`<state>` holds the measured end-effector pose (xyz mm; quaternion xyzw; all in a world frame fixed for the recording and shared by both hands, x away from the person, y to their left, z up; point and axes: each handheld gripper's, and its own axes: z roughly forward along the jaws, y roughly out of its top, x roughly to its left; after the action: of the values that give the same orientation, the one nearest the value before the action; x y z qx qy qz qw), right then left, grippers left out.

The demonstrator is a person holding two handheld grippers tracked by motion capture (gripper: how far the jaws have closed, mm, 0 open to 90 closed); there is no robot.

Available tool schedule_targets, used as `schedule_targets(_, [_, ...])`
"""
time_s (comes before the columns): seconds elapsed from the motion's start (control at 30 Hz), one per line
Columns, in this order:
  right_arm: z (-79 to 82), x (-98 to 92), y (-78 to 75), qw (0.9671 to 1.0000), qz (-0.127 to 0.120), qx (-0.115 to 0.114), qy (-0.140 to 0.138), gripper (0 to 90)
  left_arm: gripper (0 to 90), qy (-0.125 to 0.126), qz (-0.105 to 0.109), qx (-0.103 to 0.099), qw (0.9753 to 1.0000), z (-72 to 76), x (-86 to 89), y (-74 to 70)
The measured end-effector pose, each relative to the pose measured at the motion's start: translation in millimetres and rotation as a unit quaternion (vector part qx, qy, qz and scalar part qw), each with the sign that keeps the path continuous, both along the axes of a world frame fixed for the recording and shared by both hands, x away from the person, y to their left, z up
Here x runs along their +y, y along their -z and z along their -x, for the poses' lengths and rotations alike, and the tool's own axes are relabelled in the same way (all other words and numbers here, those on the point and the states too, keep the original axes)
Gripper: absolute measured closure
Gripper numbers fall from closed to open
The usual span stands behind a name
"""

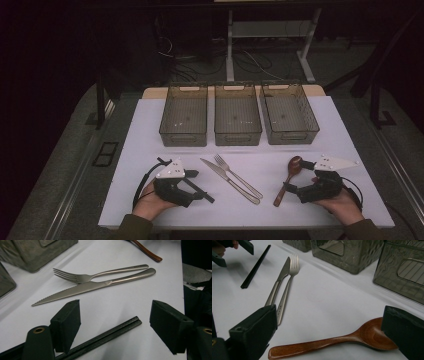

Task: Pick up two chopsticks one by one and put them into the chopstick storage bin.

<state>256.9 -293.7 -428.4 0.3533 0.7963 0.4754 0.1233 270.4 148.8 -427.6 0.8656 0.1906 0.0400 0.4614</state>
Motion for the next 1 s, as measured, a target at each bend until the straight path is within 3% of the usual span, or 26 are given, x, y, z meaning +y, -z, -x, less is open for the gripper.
schedule_targets(0.6, [-0.7, 0.9, 0.9, 1.0000, 0.002, 0.003, -0.001, 0.1, 45.0, 0.049, -0.014, -0.003, 0.9987, 1.8, -12.2, 6.1])
schedule_targets(0.77, [-1.6, 1.5, 1.5, 1.0000, 0.002, 0.004, -0.002, 0.1, 49.4, 0.079, -0.032, -0.002, 0.9964, 0.0, -20.9, 10.6])
schedule_targets(1.0, [-1.4, 1.5, 1.3, 1.0000, 0.003, 0.005, -0.003, 0.1, 53.4, 0.097, -0.047, -0.003, 0.9942, -0.2, -27.9, 13.8])
